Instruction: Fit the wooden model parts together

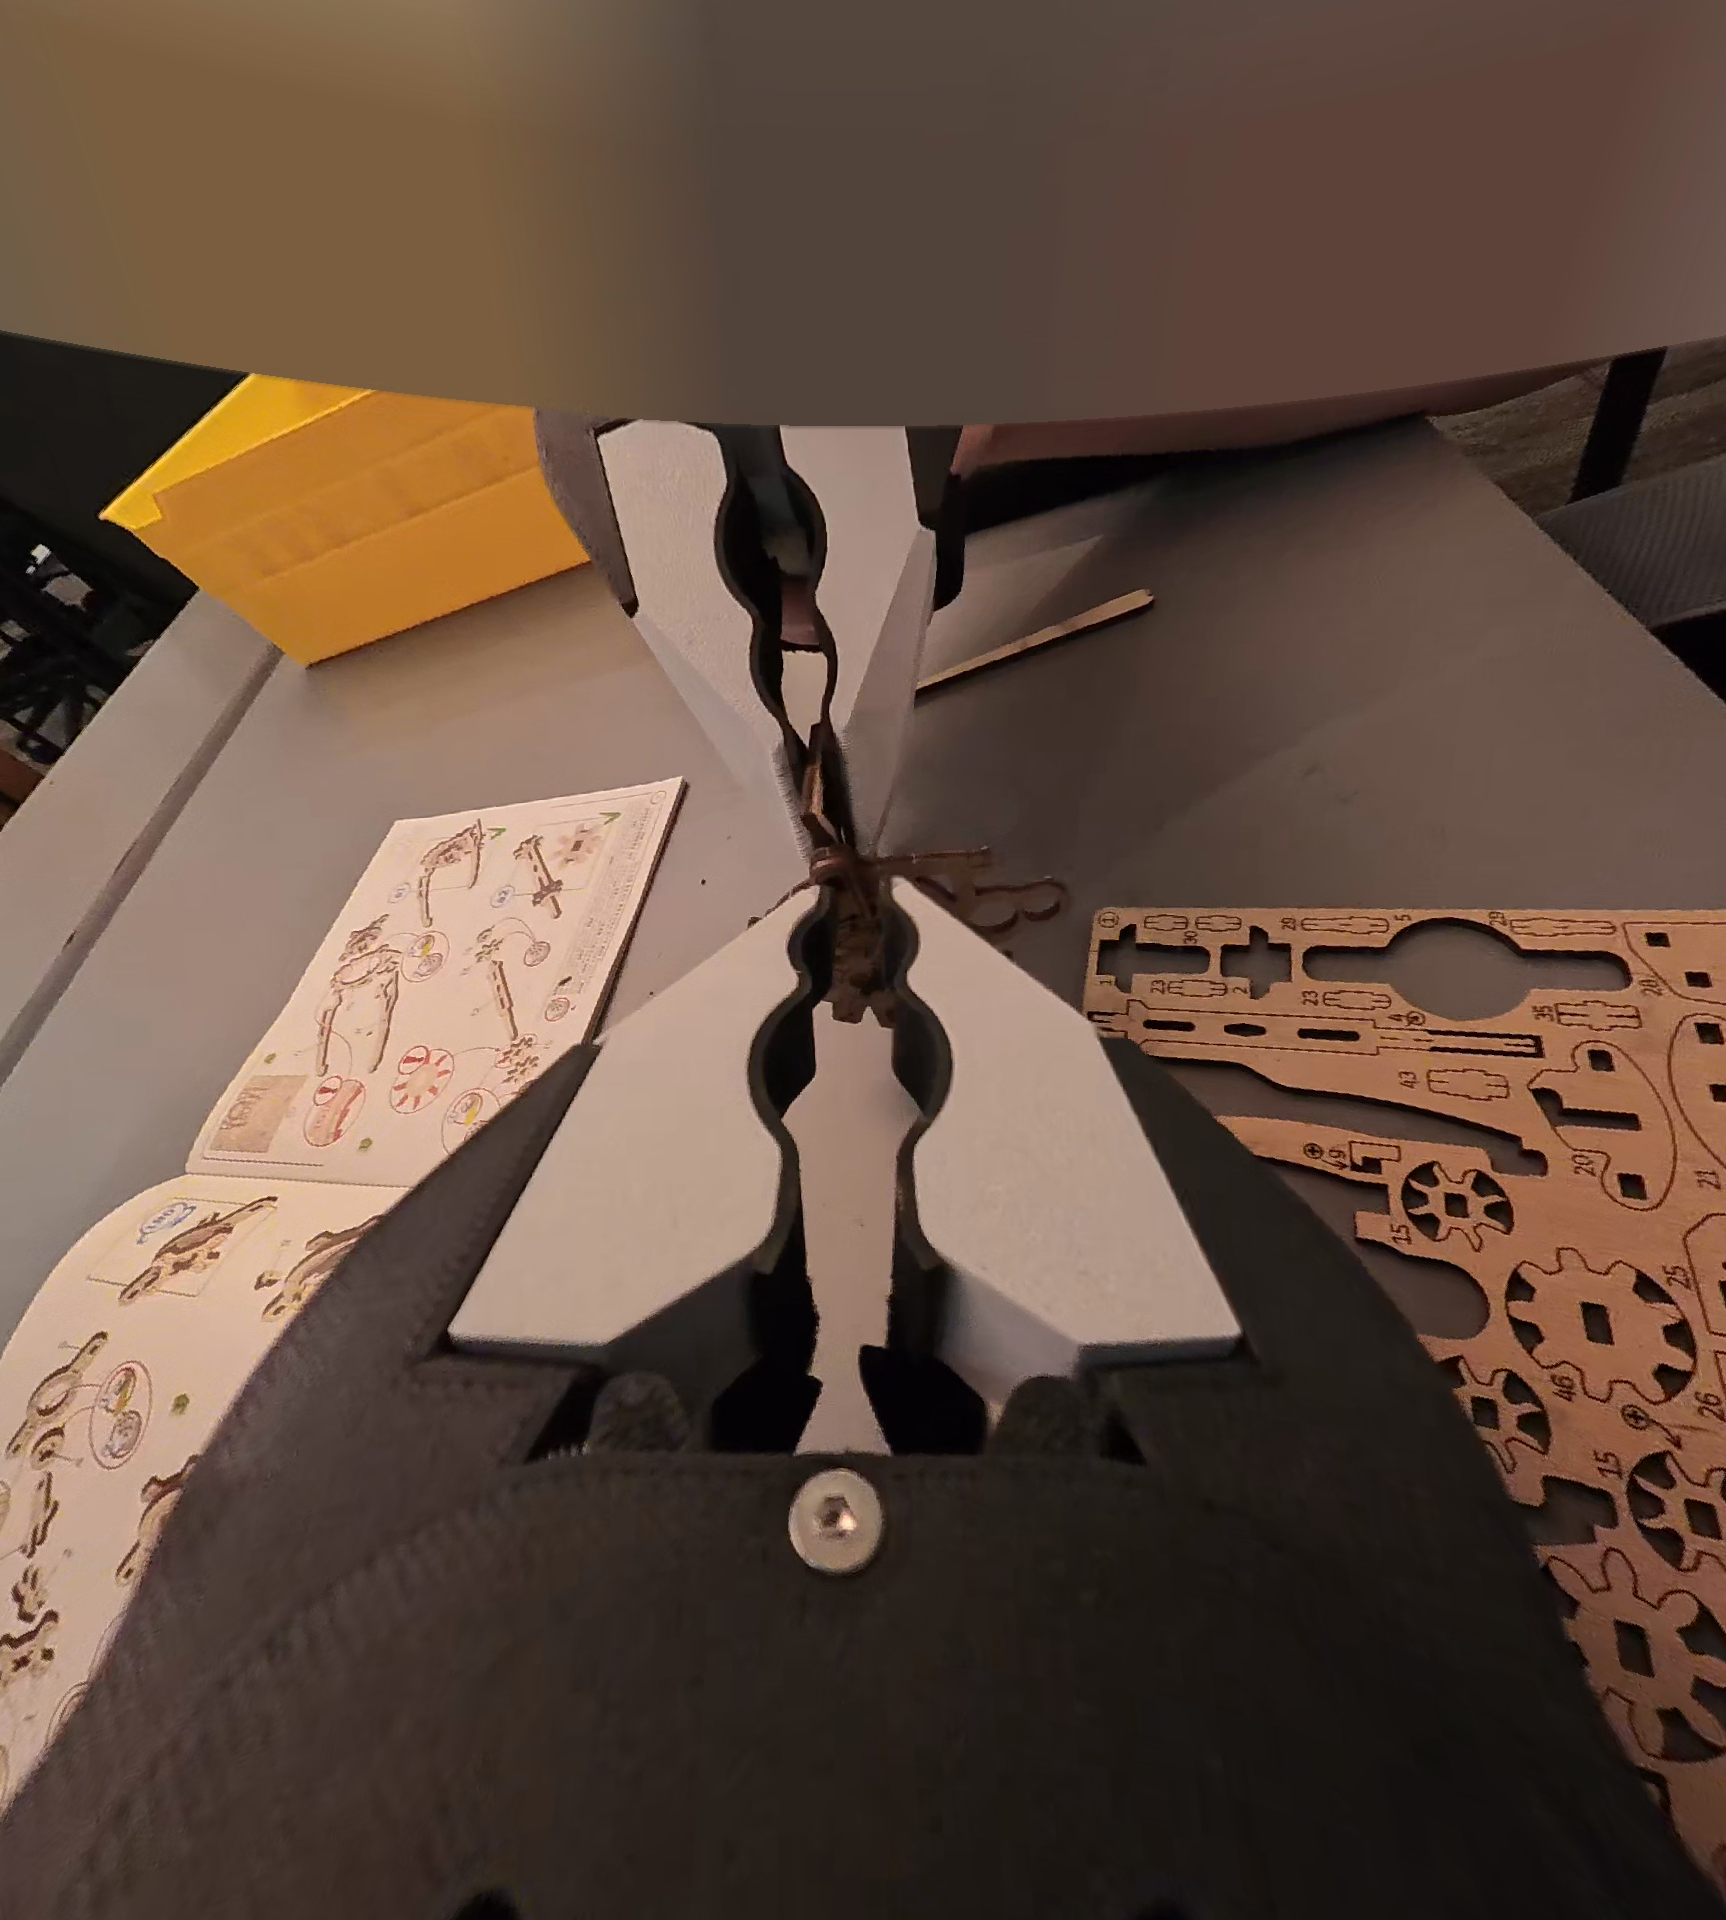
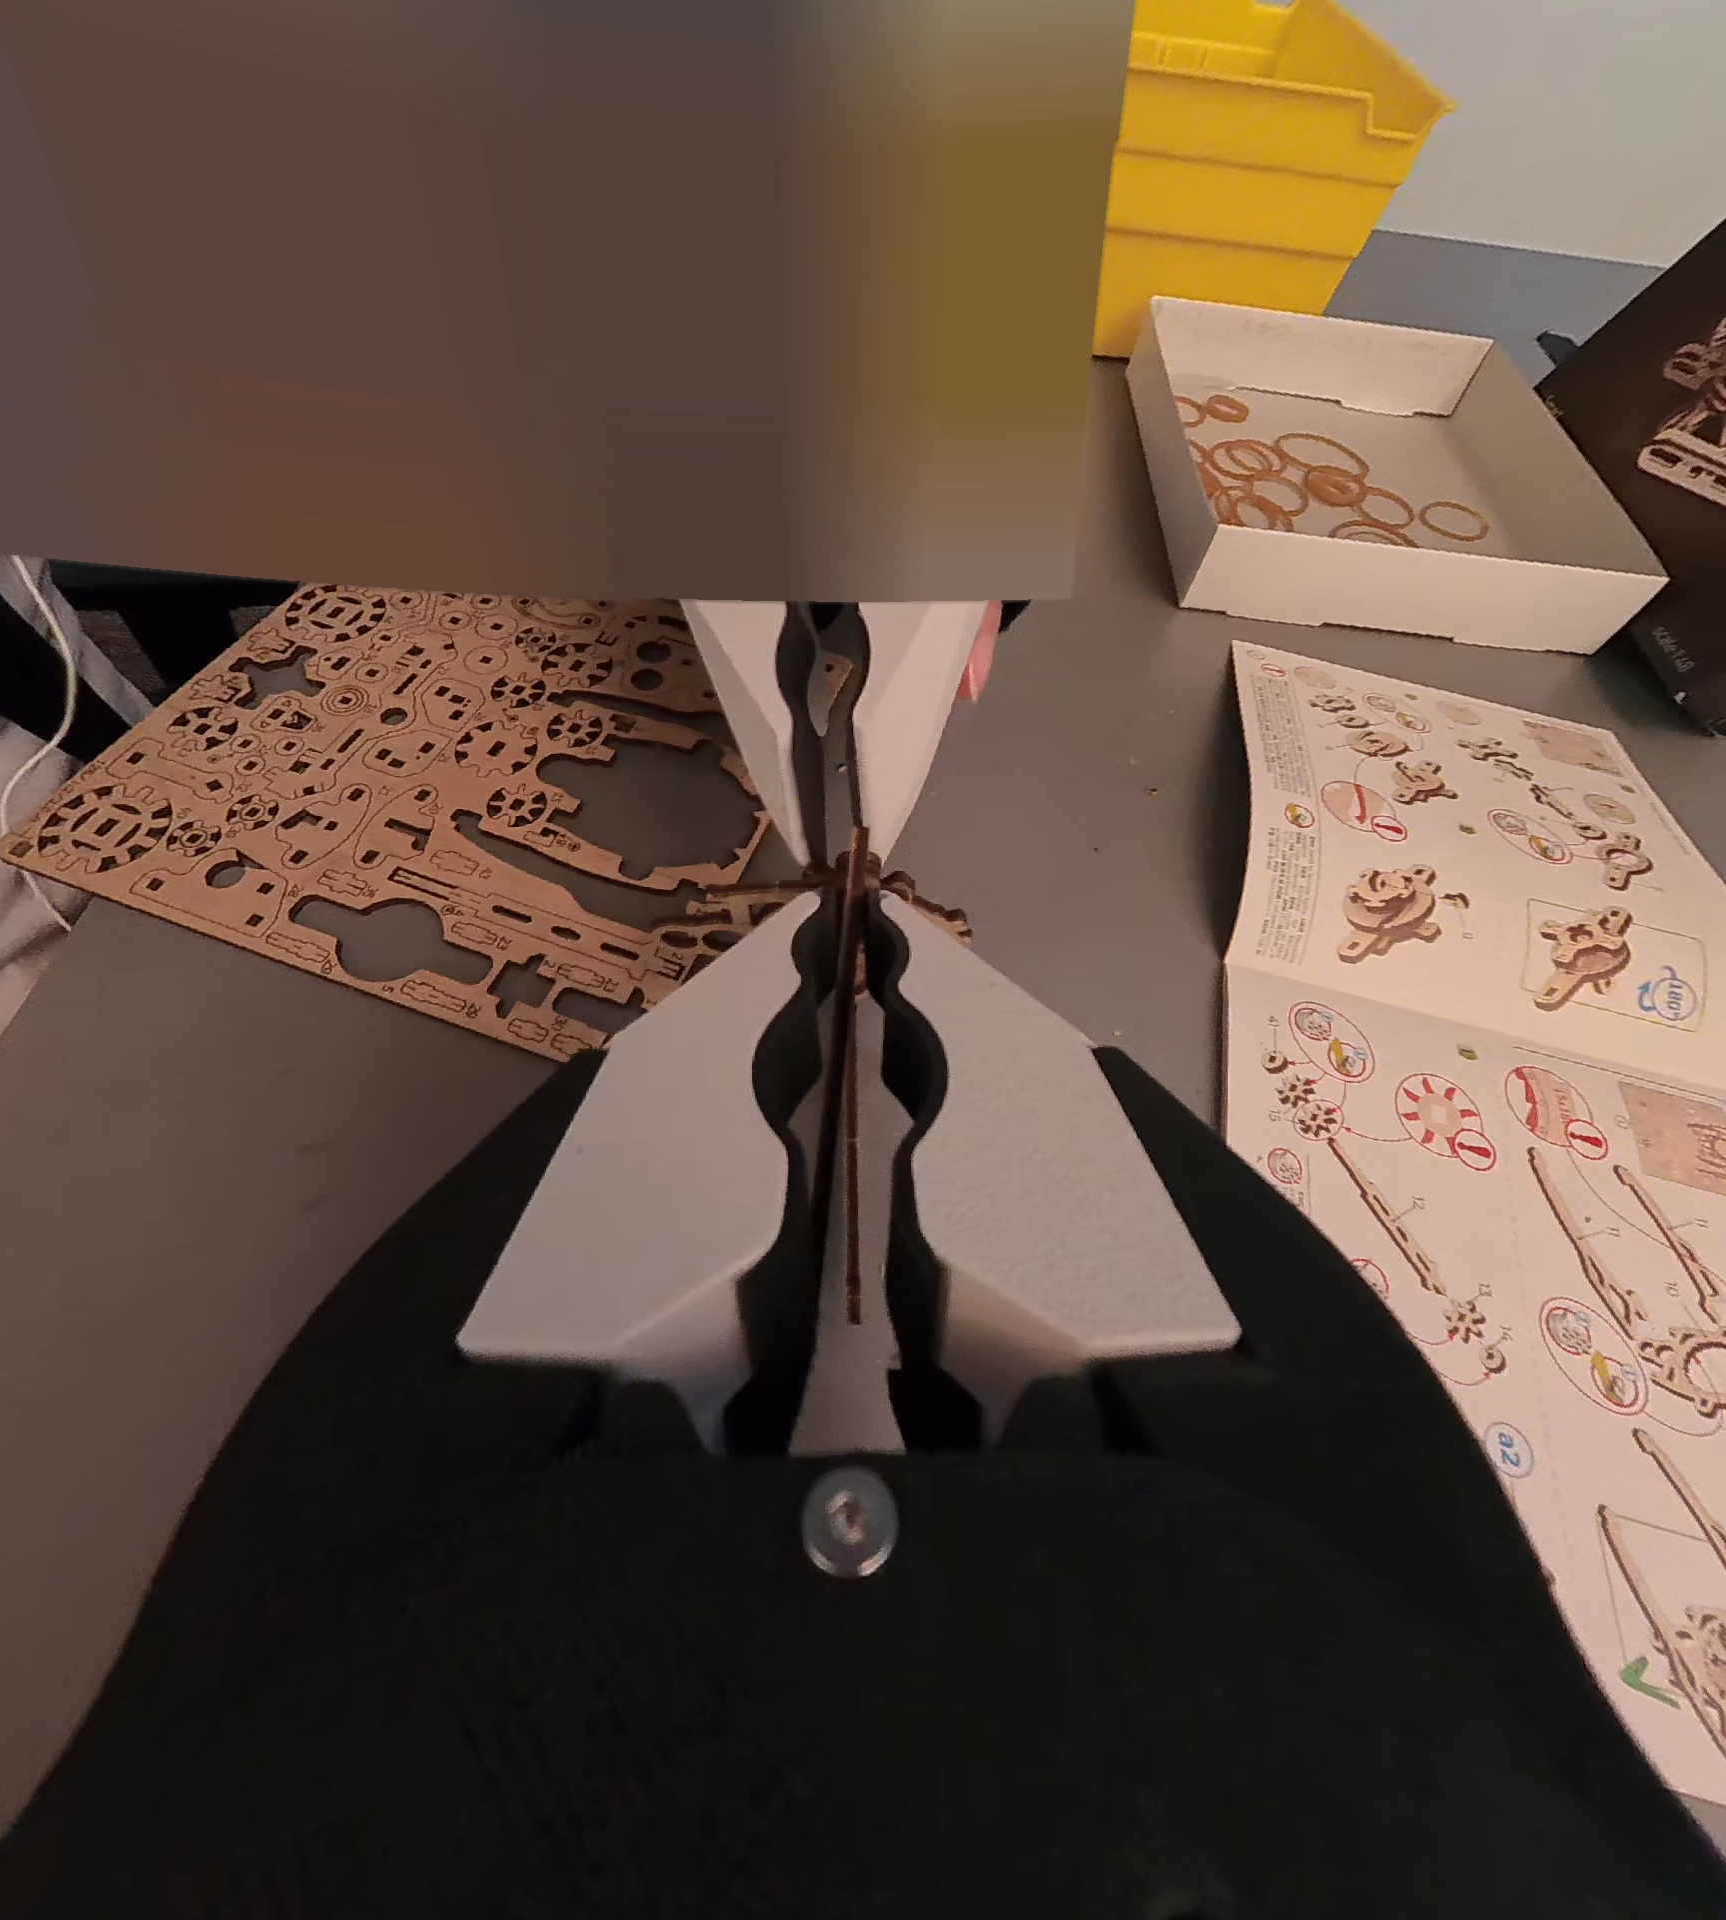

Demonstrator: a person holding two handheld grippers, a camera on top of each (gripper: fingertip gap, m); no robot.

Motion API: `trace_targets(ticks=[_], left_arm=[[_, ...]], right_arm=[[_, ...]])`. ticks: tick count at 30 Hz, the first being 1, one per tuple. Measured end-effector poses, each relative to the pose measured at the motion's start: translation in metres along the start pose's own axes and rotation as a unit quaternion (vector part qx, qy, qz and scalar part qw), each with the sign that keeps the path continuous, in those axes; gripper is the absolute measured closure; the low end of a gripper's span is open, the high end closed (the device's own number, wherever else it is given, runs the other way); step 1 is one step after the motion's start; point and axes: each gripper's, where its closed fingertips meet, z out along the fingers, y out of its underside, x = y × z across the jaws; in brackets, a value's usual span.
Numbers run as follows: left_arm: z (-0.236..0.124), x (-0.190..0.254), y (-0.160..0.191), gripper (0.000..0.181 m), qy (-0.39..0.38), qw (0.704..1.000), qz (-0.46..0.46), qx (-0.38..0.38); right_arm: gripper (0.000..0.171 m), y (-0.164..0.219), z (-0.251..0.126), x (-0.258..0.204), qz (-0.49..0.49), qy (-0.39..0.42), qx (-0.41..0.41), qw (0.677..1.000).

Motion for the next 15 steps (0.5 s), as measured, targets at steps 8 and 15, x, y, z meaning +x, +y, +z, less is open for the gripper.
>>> trace_targets(ticks=[8, 15], left_arm=[[0.0012, -0.0023, 0.0005, 0.172, -0.009, 1.0, 0.003, -0.002], [0.003, -0.0003, 0.0001, 0.168, 0.001, 1.0, 0.0, -0.004]], right_arm=[[0.17, 0.0007, -0.001, 0.0029, 0.002, 0.006, -0.001, 1.0], [0.167, 0.0023, 0.0029, -0.0005, -0.001, -0.001, -0.008, 1.0]])
